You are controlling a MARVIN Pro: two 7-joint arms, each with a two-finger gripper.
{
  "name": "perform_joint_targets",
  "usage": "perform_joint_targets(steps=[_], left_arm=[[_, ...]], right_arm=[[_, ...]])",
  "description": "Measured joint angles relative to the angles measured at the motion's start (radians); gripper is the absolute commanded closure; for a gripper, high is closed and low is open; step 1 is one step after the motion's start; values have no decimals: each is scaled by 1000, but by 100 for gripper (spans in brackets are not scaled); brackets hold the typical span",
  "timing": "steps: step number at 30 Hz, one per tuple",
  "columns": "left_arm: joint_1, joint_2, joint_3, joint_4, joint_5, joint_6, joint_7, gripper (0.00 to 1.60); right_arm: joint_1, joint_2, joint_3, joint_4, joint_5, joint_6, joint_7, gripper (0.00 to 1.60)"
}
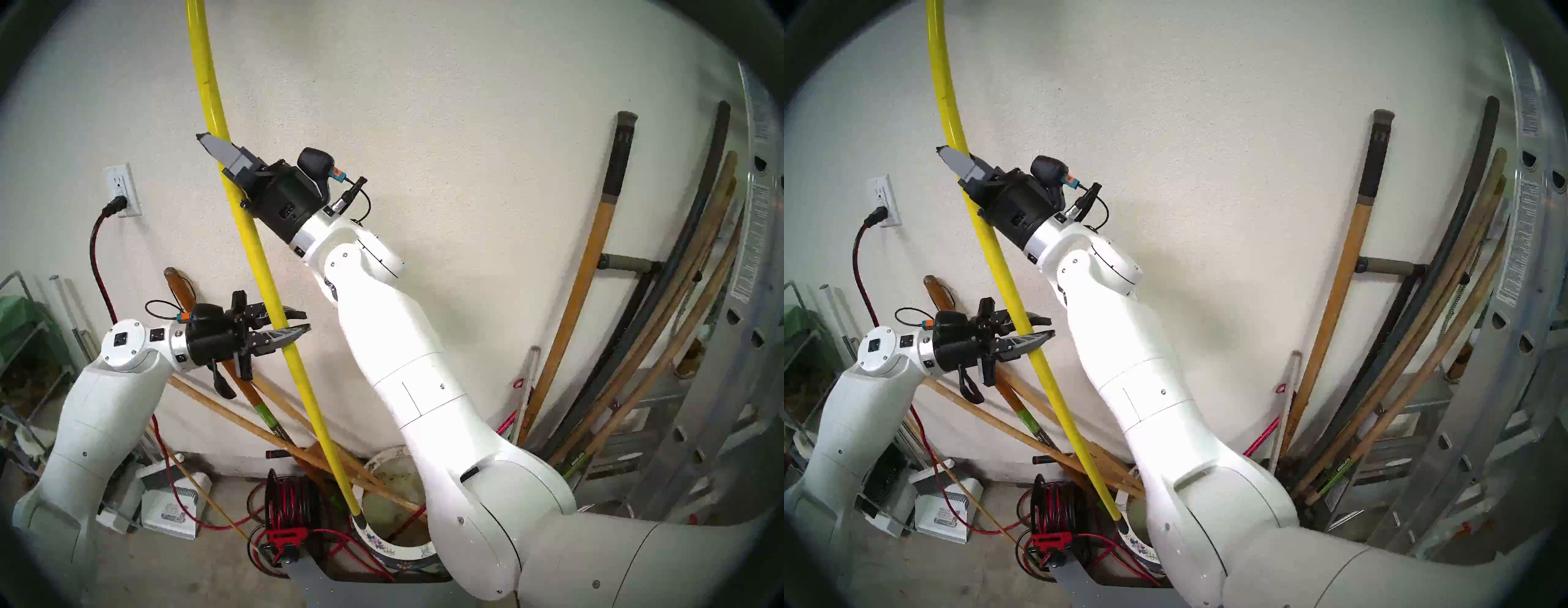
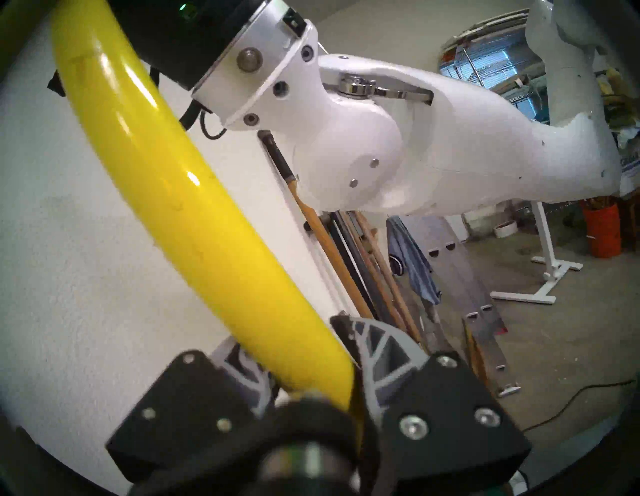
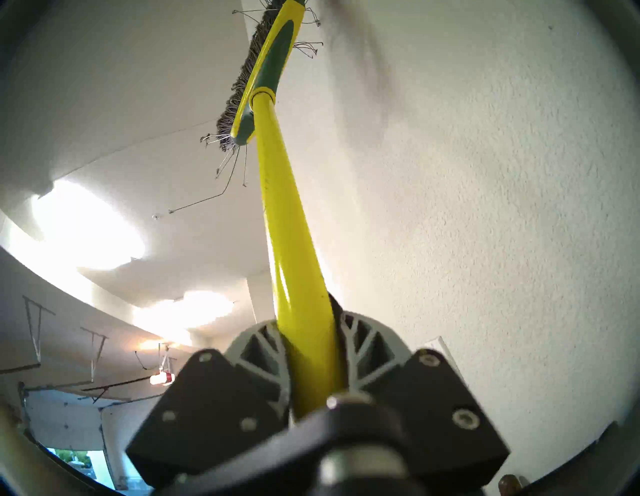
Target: Take wooden sticks or brooms out of the pot
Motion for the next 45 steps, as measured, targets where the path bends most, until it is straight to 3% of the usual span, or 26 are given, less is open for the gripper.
perform_joint_targets(steps=[10, 27, 34, 45], left_arm=[[98, 55, -45, -85, 10, 137, 11, 160], [247, 100, -123, -189, 68, 290, 79, 160], [299, 66, -143, -214, 72, 315, 135, 160], [342, -52, -114, -213, 72, 309, 263, 160]], right_arm=[[-34, 34, -68, -1, 78, -27, -21, 160], [-133, 135, -218, -70, 232, -221, -68, 160], [-179, 184, -262, -116, 272, -323, -100, 160], [-235, 244, -284, -153, 263, -435, -138, 160]])
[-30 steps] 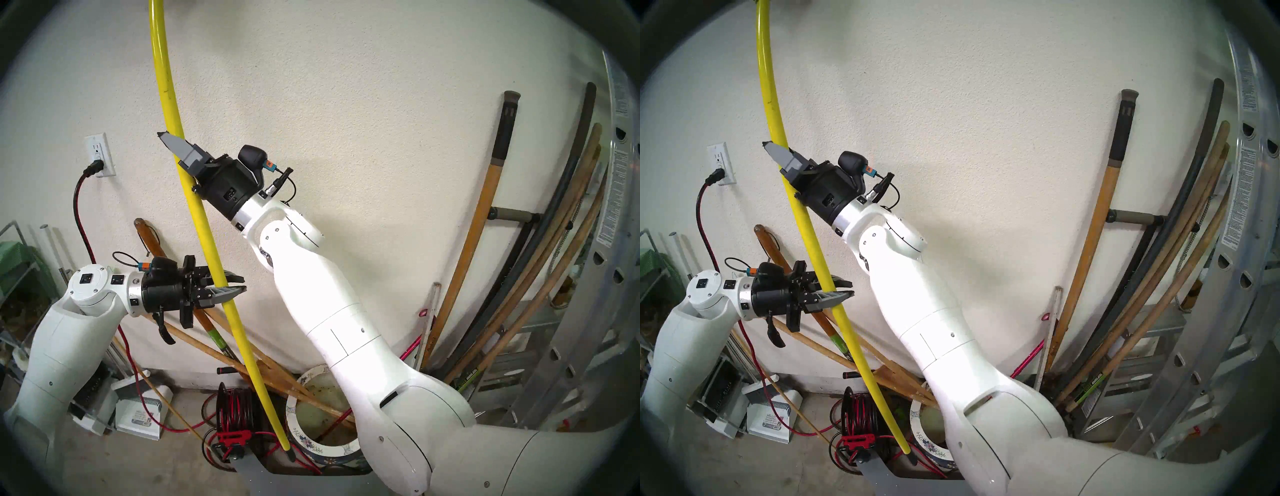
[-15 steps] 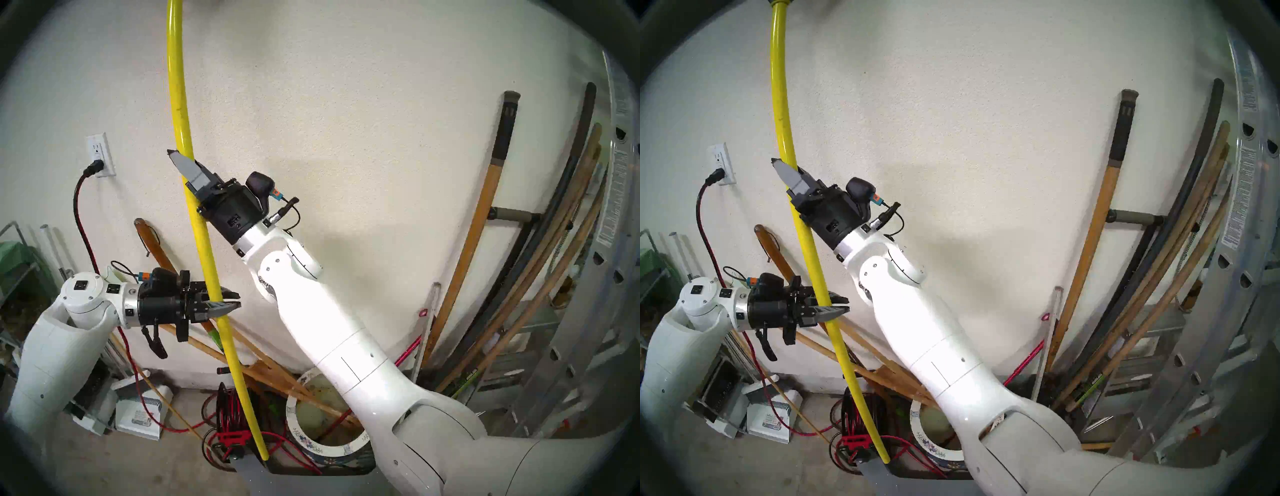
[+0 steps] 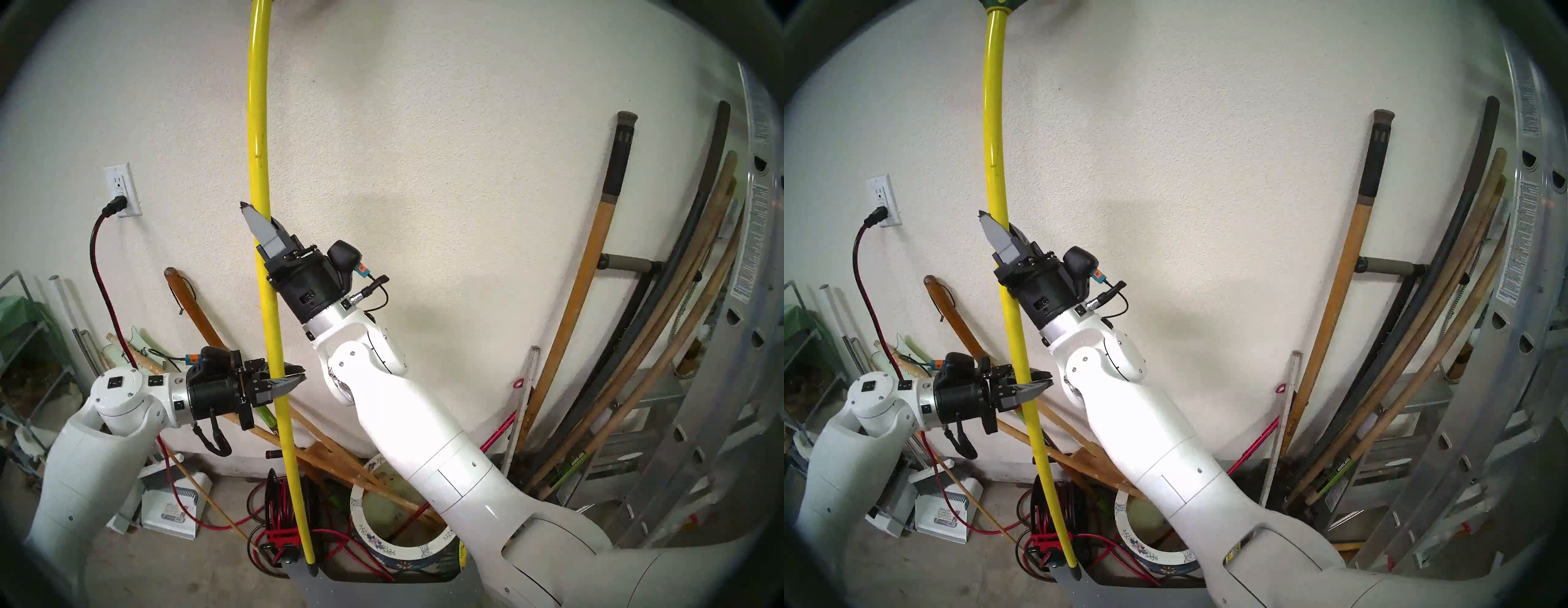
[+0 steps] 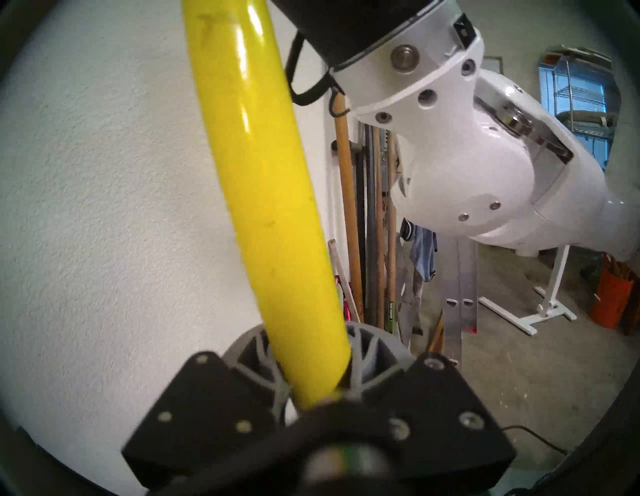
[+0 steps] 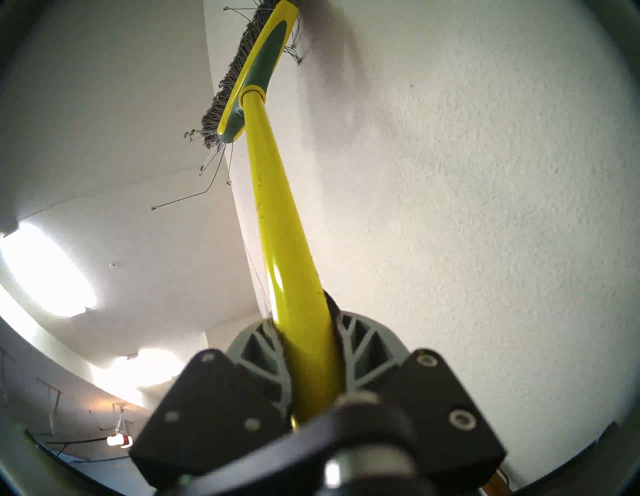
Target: Take wooden sticks or brooms out of the pot
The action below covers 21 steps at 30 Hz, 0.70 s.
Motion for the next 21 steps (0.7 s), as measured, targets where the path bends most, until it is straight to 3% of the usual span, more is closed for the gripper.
perform_joint_targets(steps=[10, 21], left_arm=[[-2, -98, 88, 52, 15, -36, 103, 160], [-33, -120, 130, 120, 103, -95, 129, 160]], right_arm=[[-38, 40, -7, 5, -49, -39, -23, 160], [-82, 60, -19, 3, -62, -69, -54, 160]])
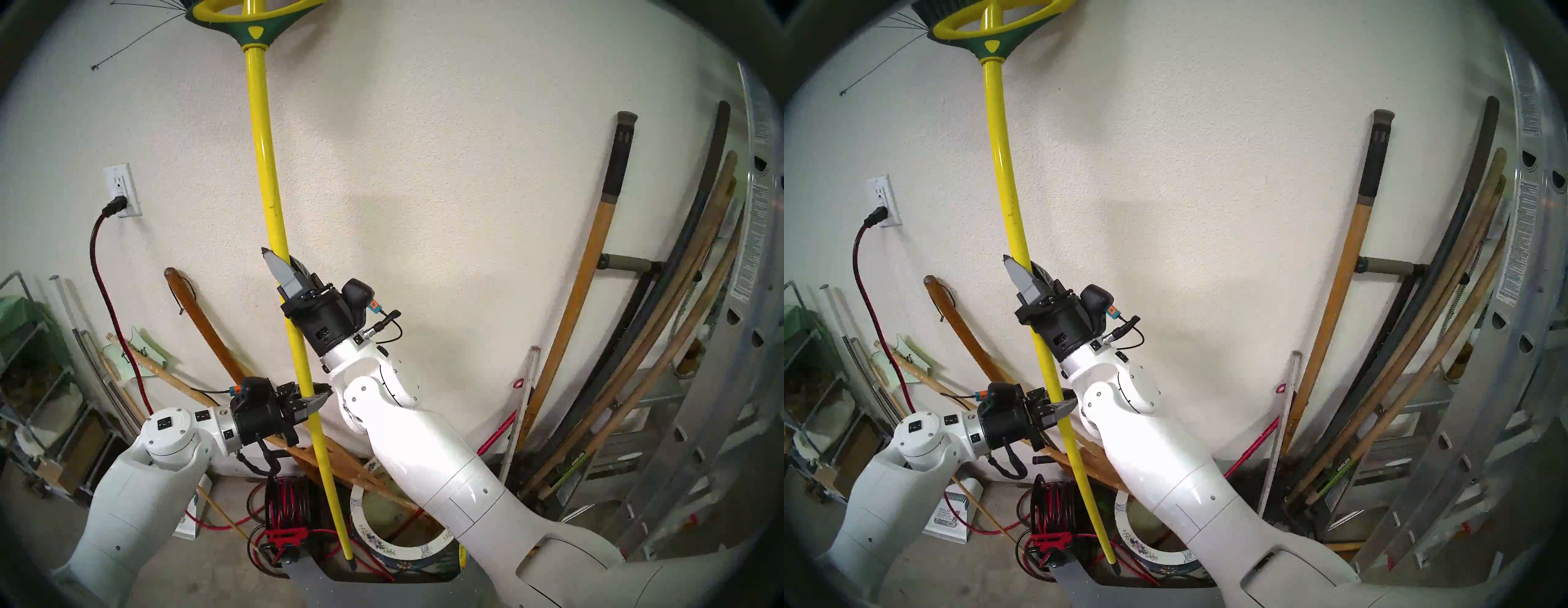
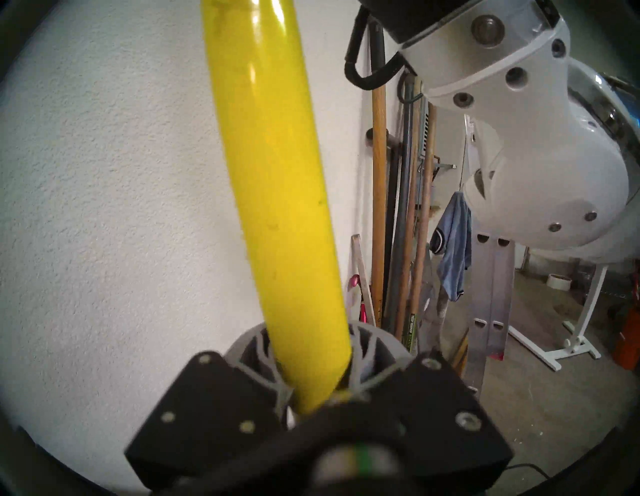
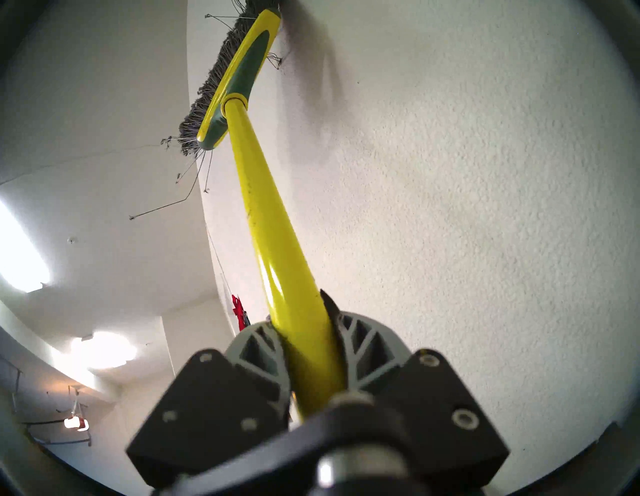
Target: Take wooden sticks or brooms out of the pot
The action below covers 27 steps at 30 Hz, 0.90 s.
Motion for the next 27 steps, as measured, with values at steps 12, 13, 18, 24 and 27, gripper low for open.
perform_joint_targets(steps=[12, 13, 18, 24, 27], left_arm=[[-23, -8, 8, 62, 29, -34, -20, 160], [-25, -10, 10, 68, 29, -37, -24, 160], [-32, -23, 29, 93, 35, -49, -32, 160], [-44, -41, 65, 134, 51, -60, -26, 160], [-55, -45, 89, 160, 73, -71, -25, 160]], right_arm=[[-28, 14, -5, 0, 9, -26, 4, 160], [-30, 16, -6, 1, 9, -28, 6, 160], [-40, 26, -7, 6, 7, -30, 10, 160], [-54, 38, -8, 25, -2, -30, 15, 160], [-64, 44, -8, 38, -6, -32, 17, 160]])
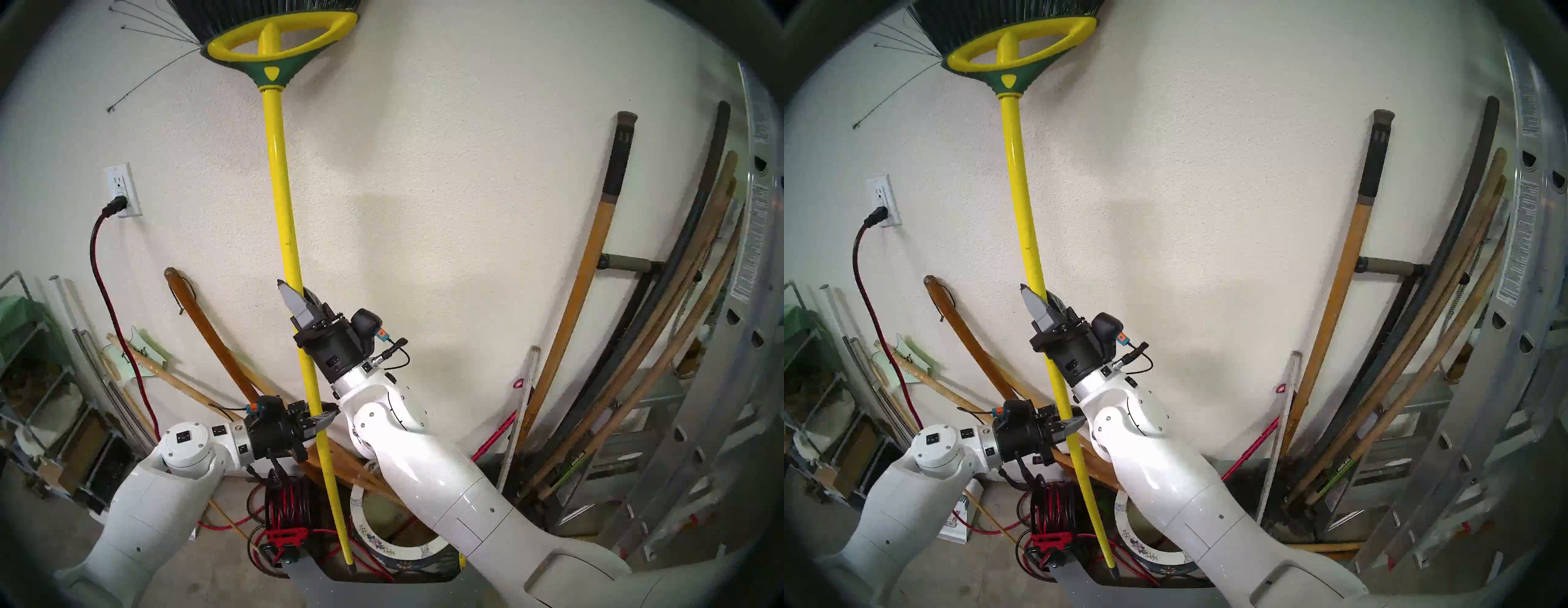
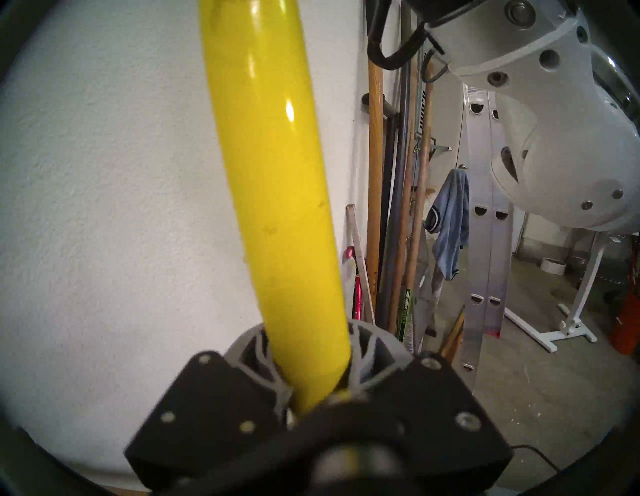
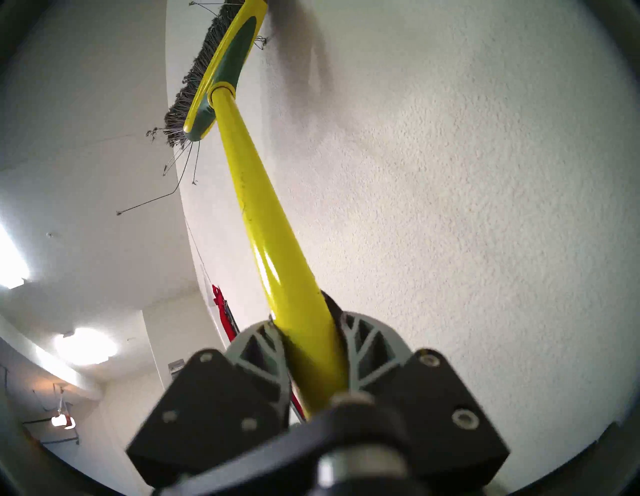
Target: Take wooden sticks or brooms out of the pot
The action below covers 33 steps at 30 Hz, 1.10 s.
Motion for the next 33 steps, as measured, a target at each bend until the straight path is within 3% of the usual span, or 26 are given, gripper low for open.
perform_joint_targets(steps=[9, 19, 33], left_arm=[[-28, -3, 34, 54, 53, -21, -12, 160], [-60, -1, 67, 110, 162, -48, 29, 160], [-86, -37, 87, 186, 199, -116, 63, 160]], right_arm=[[-30, 14, -3, 7, 9, -13, -6, 160], [-61, 39, -23, 18, 43, -47, -17, 160], [-74, 58, -32, 27, 47, -75, -12, 160]])
